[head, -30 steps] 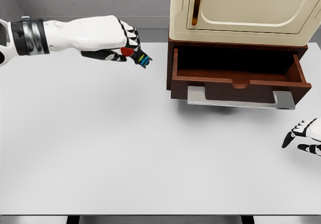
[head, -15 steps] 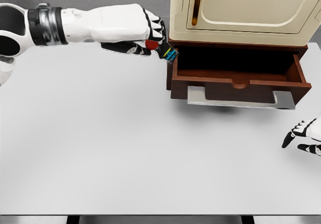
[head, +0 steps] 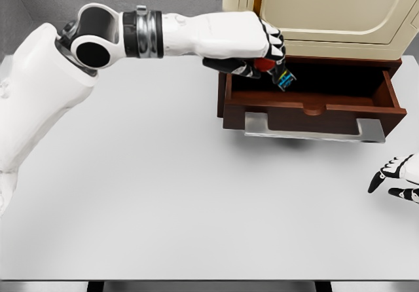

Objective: Put the switch into the drawer with left arm, and close the drawer with right arm

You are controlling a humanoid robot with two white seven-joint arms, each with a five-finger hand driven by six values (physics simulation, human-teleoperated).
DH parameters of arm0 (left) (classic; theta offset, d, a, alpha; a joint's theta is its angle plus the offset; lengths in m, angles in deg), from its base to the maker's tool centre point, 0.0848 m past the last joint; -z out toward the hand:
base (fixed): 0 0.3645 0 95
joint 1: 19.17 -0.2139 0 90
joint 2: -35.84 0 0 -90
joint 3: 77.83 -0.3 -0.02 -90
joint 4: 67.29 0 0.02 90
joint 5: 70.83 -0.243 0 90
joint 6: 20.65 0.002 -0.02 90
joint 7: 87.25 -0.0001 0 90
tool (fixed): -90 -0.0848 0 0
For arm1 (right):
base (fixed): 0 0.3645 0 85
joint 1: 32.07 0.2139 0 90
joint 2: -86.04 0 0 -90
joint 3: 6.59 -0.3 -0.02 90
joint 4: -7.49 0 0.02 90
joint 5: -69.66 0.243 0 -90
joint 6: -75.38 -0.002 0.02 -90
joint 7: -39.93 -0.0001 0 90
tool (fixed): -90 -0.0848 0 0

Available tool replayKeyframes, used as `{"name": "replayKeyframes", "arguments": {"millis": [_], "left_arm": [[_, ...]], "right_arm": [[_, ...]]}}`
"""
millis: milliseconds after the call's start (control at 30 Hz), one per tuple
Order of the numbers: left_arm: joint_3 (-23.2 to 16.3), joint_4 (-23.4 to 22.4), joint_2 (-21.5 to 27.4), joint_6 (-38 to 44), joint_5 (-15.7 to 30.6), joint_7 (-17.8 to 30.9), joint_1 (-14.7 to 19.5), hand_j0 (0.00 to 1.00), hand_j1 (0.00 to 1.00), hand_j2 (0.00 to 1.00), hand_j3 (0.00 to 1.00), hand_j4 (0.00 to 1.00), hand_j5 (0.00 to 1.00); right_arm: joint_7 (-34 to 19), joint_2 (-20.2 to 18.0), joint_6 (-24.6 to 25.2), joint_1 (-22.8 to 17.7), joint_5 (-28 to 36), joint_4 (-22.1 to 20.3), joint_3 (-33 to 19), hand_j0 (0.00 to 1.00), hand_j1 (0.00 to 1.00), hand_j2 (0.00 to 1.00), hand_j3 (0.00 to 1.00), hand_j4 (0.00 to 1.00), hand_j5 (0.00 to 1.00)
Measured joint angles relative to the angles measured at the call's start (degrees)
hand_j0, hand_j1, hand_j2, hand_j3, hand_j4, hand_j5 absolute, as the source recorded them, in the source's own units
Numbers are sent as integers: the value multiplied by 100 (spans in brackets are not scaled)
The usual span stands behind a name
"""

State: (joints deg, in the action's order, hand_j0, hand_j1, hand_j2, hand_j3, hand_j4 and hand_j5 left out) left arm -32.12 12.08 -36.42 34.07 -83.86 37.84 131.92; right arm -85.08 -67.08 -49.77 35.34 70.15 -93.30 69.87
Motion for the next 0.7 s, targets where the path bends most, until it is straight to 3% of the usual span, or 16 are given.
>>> {"name": "replayKeyframes", "arguments": {"millis": [300,700], "left_arm": [[-54,-873,-752,0,-392,0,0,45,45,45,45,45,45],[-80,-1082,-999,9,-425,-4,0,49,49,49,49,49,49]], "right_arm": [[0,0,0,0,0,0,0,54,54,54,54,54,54],[0,0,0,0,0,0,0,55,55,55,55,55,55]]}}
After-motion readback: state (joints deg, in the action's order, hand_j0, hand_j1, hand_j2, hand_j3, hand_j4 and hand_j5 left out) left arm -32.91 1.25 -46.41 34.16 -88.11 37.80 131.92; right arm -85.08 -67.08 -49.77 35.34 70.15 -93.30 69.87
